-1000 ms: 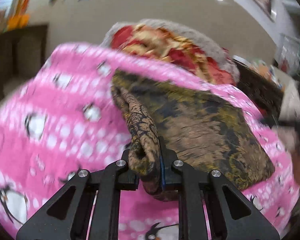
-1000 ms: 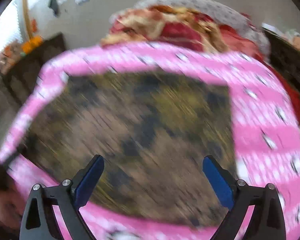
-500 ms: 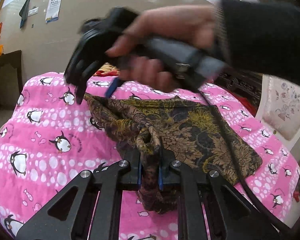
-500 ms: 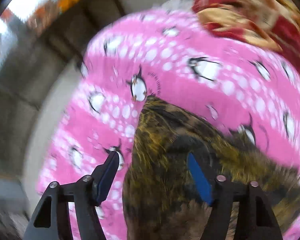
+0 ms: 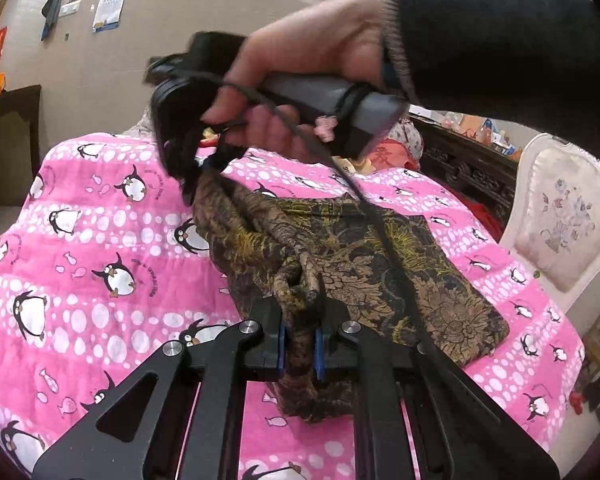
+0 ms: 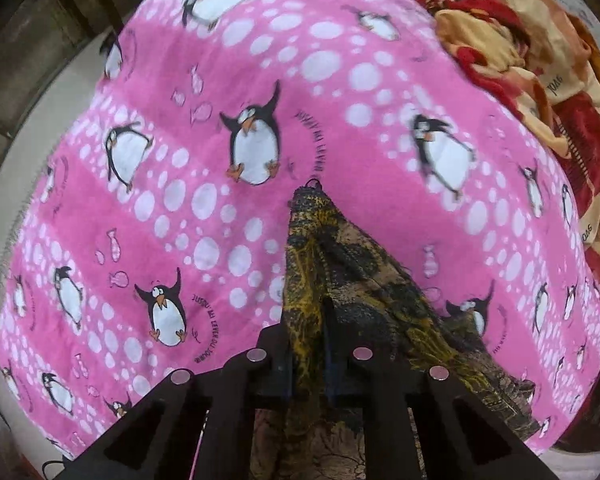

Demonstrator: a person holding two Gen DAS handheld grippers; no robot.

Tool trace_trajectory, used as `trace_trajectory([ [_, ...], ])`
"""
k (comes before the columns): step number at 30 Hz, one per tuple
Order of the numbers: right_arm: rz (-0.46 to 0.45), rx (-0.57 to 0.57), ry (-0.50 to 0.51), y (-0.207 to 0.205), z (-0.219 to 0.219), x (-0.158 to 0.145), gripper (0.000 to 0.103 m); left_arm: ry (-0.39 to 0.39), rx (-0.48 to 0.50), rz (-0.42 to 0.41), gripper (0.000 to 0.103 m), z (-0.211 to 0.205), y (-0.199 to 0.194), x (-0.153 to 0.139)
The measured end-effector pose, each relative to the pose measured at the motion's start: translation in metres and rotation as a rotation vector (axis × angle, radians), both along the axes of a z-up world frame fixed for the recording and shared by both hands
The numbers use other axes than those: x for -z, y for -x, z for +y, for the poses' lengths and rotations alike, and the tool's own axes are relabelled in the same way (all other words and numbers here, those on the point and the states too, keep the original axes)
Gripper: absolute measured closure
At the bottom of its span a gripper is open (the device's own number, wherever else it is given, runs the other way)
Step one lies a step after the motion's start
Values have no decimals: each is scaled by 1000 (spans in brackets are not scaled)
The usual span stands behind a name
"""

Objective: Fold small clothes

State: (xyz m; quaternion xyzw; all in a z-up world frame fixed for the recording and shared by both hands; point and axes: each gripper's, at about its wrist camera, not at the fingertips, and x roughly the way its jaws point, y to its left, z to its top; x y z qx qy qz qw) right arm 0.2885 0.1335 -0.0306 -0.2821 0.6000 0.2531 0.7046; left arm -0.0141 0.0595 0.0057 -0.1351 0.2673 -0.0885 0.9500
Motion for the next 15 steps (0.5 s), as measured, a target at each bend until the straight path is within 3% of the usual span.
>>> trace_trajectory([
  [6,23,68,-115,-17,-78,-28,94,-6,44,-4,95,-21,-5,-8],
  [12,15,130,-150,-33,-153,-41,95,-35,134,-15,95,-64,-17,-20],
  [15,8,144,-154,-39,-166,-49,95,-43,190,-8,95,-88,-25,-23],
])
